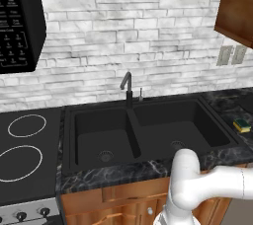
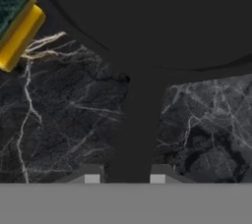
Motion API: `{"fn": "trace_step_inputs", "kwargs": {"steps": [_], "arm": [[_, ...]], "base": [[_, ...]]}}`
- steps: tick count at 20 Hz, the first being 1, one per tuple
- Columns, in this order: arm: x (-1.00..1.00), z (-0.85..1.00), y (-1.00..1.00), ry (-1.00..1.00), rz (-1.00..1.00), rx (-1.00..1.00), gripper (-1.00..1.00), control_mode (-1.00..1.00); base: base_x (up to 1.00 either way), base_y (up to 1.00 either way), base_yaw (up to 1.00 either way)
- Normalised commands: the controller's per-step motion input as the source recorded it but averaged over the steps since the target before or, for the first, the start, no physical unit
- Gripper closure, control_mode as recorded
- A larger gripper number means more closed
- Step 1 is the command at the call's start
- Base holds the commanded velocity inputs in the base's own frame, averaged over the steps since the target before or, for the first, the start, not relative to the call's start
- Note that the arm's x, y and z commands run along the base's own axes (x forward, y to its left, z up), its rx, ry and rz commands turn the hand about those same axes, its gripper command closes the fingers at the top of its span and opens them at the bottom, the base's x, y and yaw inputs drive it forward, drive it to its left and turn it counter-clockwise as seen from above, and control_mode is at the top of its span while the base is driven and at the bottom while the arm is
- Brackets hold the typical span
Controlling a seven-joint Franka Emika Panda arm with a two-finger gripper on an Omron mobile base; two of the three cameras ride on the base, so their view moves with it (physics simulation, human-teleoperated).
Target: Pick the pan and sponge and place them into the sink. Then turn on the water.
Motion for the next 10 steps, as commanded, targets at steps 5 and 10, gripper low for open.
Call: {"fn": "trace_step_inputs", "kwargs": {"steps": [5,10], "arm": [[-0.01,0.37,0.31,-0.03,0.05,-0.01,1.00,-1.00],[-0.08,0.34,0.46,-0.01,0.09,-0.08,1.00,-1.00]], "base": [[0.00,0.00,0.00],[0.00,0.00,0.00]]}}
